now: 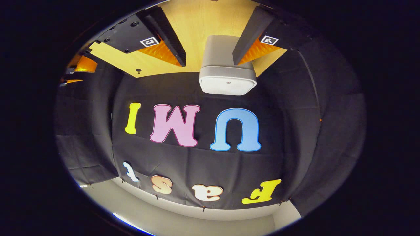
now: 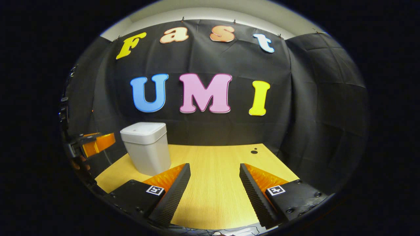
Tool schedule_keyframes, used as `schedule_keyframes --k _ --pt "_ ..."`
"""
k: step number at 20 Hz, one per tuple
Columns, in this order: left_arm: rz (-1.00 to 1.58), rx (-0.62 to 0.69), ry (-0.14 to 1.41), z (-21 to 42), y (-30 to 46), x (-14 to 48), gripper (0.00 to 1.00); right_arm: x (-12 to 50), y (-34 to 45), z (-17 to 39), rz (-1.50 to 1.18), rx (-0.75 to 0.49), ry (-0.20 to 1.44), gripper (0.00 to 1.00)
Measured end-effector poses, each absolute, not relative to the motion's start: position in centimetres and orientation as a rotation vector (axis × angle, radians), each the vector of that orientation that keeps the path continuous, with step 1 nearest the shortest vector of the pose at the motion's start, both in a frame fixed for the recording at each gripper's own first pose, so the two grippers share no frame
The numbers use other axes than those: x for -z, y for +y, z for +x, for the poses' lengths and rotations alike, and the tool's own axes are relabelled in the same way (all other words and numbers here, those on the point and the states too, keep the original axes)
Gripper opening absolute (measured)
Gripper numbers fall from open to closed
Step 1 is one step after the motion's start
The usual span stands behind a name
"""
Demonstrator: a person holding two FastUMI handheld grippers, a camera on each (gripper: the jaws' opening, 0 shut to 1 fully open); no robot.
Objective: Press the lid of the desktop garbage bin to open it, pick up the crumpled paper on the desktop and throw it into the bin, then pick up the pop can on the desktop and drop it into the bin, and finally close the garbage bin lid.
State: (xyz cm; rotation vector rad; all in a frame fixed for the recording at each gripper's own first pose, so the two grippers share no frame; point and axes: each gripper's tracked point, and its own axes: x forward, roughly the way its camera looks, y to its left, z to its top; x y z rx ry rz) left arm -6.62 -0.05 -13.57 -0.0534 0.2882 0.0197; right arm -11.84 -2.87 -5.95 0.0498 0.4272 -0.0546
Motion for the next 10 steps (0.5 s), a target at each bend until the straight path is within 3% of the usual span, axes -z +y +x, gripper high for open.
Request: schedule_keyframes --k 5,10 --pt "-0.070 -0.005 0.211 -10.8 -1.5 11.1 0.95 4.1 -1.5 -12.6 0.058 0.026 0.344 0.97" --pt "-0.022 -0.018 0.179 -10.5 -0.9 9.5 0.95 2.8 0.4 -12.5 0.073 -0.027 0.301 0.97"
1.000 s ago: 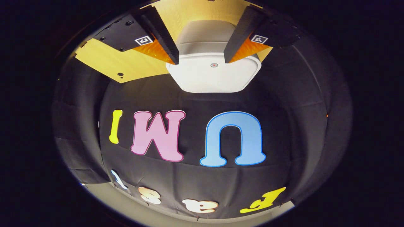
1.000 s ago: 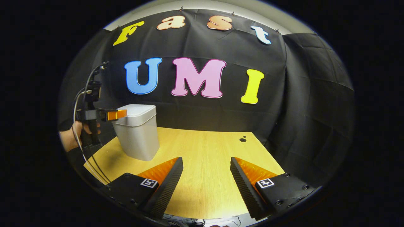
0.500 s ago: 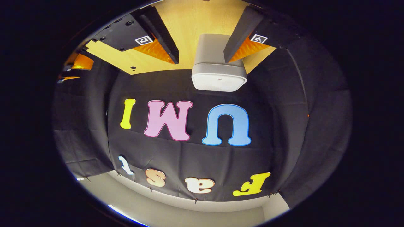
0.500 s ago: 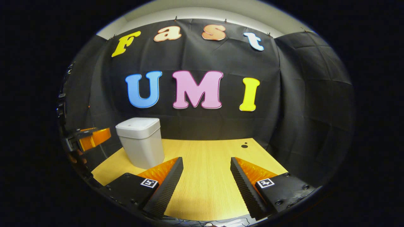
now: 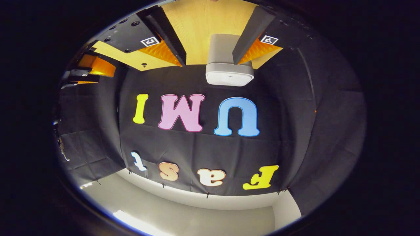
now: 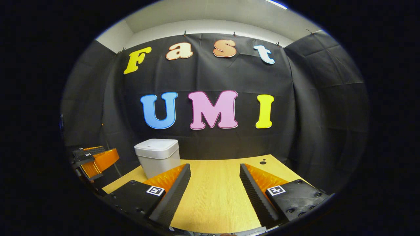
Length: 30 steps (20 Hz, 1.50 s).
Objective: Press the lid of the desktop garbage bin to open it, pick up the crumpled paper on the desktop and throw it into the bin, then pick up the pop can on the desktop and drop it into the bin, and finally close the garbage bin lid.
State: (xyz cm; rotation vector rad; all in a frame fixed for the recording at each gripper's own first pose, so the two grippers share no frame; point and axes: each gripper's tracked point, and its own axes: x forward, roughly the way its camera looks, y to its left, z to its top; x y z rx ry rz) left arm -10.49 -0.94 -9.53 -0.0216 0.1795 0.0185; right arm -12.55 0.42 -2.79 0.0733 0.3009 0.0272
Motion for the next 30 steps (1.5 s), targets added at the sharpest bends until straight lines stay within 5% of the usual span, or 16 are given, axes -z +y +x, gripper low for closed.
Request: schedule_keyframes --k 30 --pt "0.036 -0.002 0.153 -7.3 0.0 6.7 0.95 1.0 4.7 -7.7 0.003 -0.196 0.267 0.97"
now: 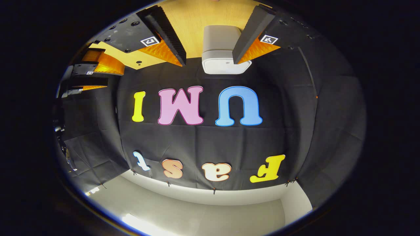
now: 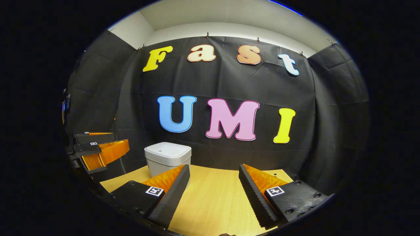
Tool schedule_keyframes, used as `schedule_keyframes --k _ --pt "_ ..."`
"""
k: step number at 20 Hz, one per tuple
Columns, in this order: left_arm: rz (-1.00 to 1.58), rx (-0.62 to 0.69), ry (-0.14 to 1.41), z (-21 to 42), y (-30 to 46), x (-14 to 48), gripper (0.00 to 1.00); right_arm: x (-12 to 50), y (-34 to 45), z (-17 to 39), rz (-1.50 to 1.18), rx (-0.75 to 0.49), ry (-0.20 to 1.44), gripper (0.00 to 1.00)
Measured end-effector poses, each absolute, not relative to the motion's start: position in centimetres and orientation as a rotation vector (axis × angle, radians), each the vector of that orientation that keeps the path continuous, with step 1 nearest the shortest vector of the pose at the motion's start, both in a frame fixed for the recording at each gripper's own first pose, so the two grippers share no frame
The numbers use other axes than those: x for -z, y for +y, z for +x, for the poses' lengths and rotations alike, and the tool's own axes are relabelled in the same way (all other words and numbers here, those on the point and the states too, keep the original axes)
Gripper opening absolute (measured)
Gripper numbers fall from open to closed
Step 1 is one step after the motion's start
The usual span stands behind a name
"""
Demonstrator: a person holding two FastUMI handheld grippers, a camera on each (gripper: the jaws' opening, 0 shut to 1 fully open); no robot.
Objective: Press the lid of the desktop garbage bin to open it, pick up the crumpled paper on the desktop and throw it into the bin, then pick up the pop can on the desktop and drop it into the bin, and finally close the garbage bin lid.
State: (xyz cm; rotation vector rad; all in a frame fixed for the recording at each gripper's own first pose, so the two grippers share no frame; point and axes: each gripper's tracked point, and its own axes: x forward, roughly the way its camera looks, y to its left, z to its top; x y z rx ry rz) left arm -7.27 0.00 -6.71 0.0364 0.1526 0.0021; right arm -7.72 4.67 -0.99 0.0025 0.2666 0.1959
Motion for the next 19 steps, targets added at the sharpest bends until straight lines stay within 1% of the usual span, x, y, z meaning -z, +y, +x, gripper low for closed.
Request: schedule_keyframes --k 7,19 --pt "0.056 -0.038 0.149 -7.8 1.5 6.2 0.95 0.6 6.5 -6.7 -0.007 -0.236 0.249 0.97" --pt "0.046 -0.029 0.138 -8.4 1.2 5.5 0.95 0.0 6.3 -6.5 -0.003 -0.213 0.214 0.96"
